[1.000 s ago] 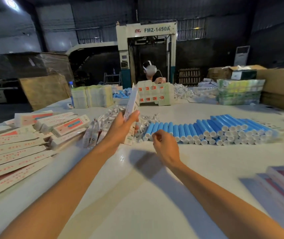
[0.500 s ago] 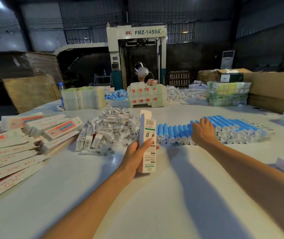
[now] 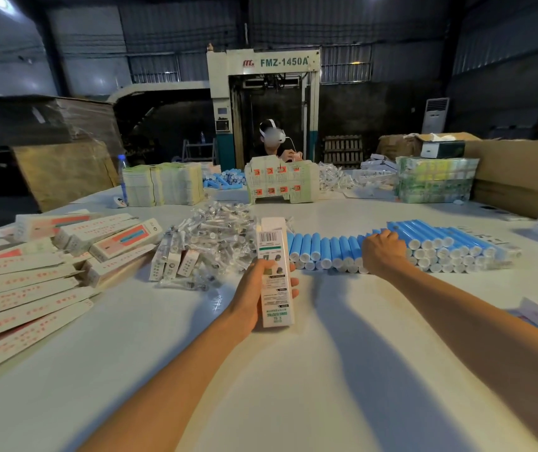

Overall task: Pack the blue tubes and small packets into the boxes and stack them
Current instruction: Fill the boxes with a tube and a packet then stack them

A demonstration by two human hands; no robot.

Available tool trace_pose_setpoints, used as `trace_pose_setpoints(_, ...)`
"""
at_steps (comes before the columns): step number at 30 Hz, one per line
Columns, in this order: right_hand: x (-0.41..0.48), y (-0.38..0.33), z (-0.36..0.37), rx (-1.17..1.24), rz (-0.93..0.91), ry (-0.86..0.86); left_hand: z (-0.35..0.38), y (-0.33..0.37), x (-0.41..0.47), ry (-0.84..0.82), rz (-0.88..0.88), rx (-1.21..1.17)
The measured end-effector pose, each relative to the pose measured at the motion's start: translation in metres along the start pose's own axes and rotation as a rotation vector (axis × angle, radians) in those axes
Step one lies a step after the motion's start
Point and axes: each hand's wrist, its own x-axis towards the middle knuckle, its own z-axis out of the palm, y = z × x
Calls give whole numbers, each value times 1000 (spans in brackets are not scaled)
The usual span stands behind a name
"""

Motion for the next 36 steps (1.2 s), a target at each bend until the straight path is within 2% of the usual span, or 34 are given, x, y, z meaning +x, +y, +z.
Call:
trace_pose_setpoints(4,-2,-2,0,51,16,22,0,0,0,-5,0,20)
trace_pose_setpoints(8,-8,-10,4,106,-8,88,1,-2,-2,-41,106,90)
trace_pose_setpoints(10,-7,-14,1,214,-17,98,0,-1,-4,-70,139,119)
trace_pose_setpoints(12,-5,-19,-15,523,-23,85,-1,-1,-4,-81,160,140)
trace_pose_setpoints(15,-7,-26,-59,1224,-74,59,0,1,-3,-64,152,123)
trace_pose_setpoints(17,-15,-30,-87,1635,-195,98,2,1,-3,-61,145,106)
trace_pose_setpoints(19,-22,-36,-109,1871,-342,120,2,2,-4,-74,150,106)
trace_pose_setpoints(21,-27,-46,-123,1901,-434,112,3,3,-5,-85,159,102)
trace_pose_setpoints(23,-31,-56,-127,1828,-479,83,4,4,-7,-91,168,99)
trace_pose_setpoints(30,-21,-57,-107,1569,-390,-25,2,2,-11,-126,176,180)
trace_pose_setpoints(36,-13,-50,-106,1421,-502,-109,6,1,-11,-151,165,221)
